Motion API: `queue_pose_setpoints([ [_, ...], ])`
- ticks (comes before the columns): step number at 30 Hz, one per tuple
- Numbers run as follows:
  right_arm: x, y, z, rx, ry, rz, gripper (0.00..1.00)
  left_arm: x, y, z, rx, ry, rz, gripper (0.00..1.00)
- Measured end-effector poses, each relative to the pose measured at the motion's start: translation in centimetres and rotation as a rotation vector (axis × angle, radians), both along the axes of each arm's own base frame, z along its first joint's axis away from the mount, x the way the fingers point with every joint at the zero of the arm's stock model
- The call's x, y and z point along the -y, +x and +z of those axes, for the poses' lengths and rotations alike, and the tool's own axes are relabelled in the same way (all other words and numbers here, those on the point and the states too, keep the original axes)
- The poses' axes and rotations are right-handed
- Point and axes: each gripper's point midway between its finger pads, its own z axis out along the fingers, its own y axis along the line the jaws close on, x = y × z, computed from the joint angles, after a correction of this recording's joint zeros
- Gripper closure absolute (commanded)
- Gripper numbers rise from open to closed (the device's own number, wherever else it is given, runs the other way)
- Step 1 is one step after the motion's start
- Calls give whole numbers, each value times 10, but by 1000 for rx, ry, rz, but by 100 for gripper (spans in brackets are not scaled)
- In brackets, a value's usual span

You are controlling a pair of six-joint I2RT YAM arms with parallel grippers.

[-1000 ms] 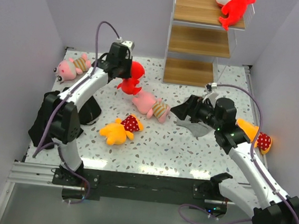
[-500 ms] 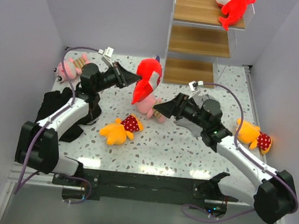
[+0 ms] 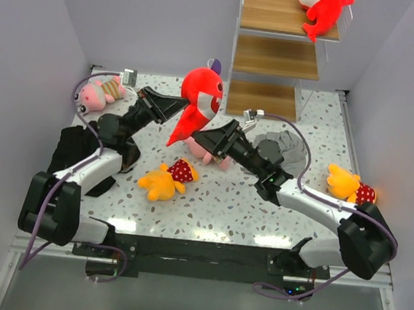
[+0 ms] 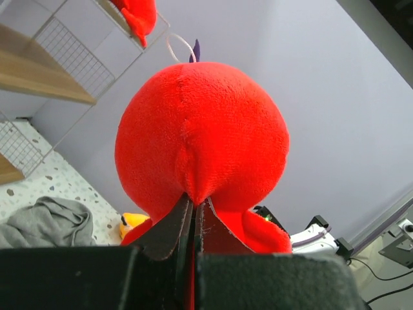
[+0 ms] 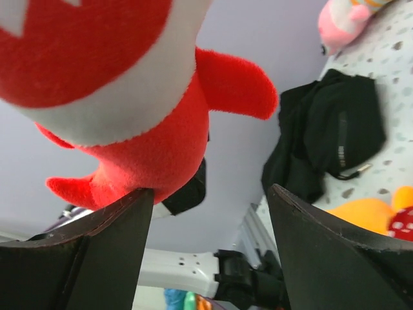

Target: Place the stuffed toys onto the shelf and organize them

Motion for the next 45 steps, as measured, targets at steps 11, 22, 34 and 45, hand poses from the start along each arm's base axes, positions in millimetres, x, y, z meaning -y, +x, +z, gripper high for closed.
queue_pose_setpoints([
  [11,-38,-32,36,18,189,56,25,-13,-17,27,134,-36,71,100],
  [22,-35,-33,60,29,295,-17,42,-26,-24,24,162,-38,172,100],
  [34,-35,-32,56,17,325,-57,100,-32,-27,20,184,-12,227,34],
  [45,15,-25,69,123,-127,-285,100,-44,-12,47,185,204,399,0],
])
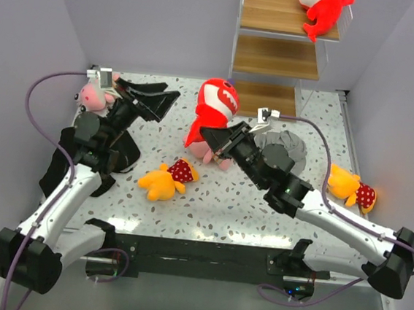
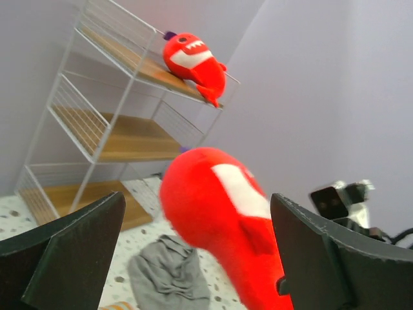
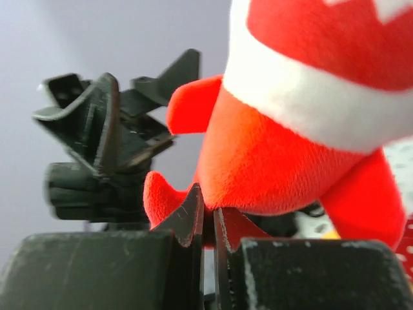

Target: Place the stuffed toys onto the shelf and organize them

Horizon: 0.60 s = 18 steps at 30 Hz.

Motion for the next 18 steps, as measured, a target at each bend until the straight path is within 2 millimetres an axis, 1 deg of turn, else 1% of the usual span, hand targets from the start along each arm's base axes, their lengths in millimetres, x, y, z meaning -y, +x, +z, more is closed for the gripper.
queue_pose_setpoints([
  [3,15,7,10,44,-180,-74,100,-12,7,17,-2,75,109,0],
  [4,22,10,16,63,-243,-98,100,-18,10,20,-10,95,154,0],
  [6,36,14,26,104,-372,-147,100,-30,15,18,-35,130,236,0],
  [8,51,19,46,161,-501,-195,100,-43,19,4,-85,169,319,0],
  [11,67,29,71,230,-644,-263,100,-57,23,-26,-160,232,402,0],
  [13,78,40,89,265,-737,-321,100,-64,27,-59,-228,295,450,0],
  [16,92,62,111,303,-839,-400,100,-67,26,-100,-318,384,480,0],
  [18,105,80,118,304,-891,-448,100,-62,22,-112,-333,427,474,0],
])
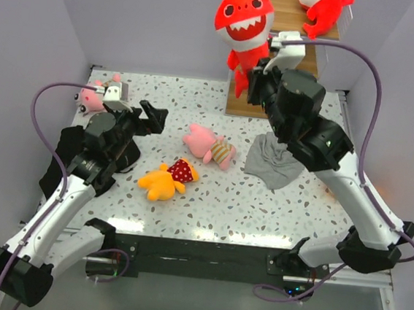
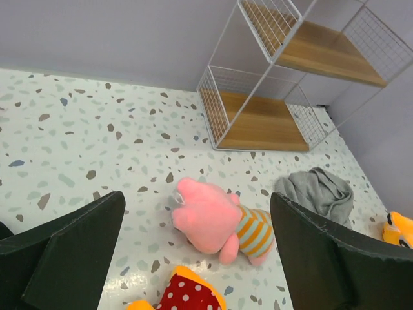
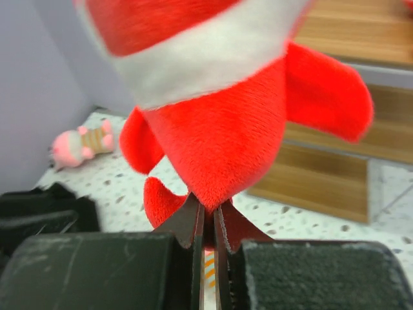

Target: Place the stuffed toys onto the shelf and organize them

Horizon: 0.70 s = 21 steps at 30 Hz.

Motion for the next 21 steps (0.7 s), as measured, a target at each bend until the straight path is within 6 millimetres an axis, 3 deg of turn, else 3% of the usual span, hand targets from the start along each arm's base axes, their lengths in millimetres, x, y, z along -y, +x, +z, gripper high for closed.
queue_pose_setpoints([
  [6,45,63,16,36,-113,-178,100,16,-12,1,20,42,-49,0],
  [14,53,119,31,84,-135,-253,100,13,-11,-1,20,64,-34,0],
  [21,73,163,19,89,-116,-336,100,13,-10,-1,20,65,-34,0],
])
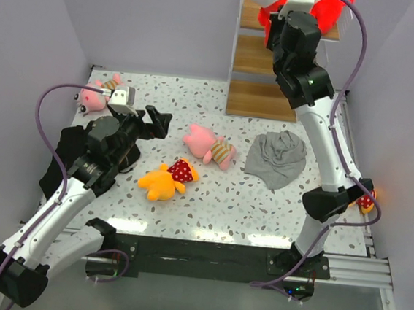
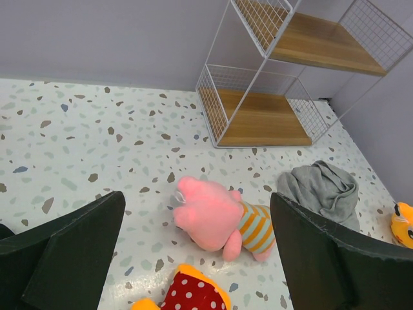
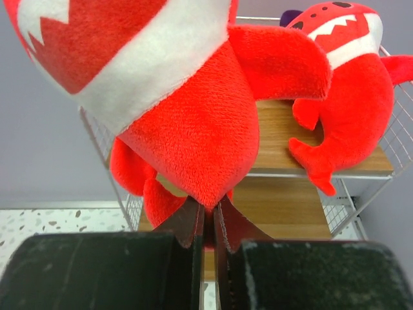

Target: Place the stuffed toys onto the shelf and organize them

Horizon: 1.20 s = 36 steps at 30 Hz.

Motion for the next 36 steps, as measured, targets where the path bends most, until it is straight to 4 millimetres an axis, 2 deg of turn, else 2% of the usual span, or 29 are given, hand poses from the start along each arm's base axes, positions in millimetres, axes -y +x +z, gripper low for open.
queue_pose_setpoints([
  [4,10,22,-10,4,46,-36,100,0,0,0,0,0,0,0],
  [10,11,44,-17,20,110,-47,98,0,0,0,0,0,0,0],
  [11,10,46,-19,19,117,-43,92,0,0,0,0,0,0,0],
  [16,7,57,-27,19,158,-43,77,0,0,0,0,0,3,0],
  [17,7,59,-28,20,164,-42,70,-1,0,0,0,0,3,0],
  [21,7,66,-35,14,191,-43,56,-1,0,0,0,0,3,0],
  [28,7,69,-30,37,229,-36,54,-1,0,0,0,0,3,0],
  [31,7,69,-29,42,237,-35,63,-1,0,0,0,0,3,0],
  [36,8,70,-28,45,246,-37,63,-1,0,0,0,0,3,0],
])
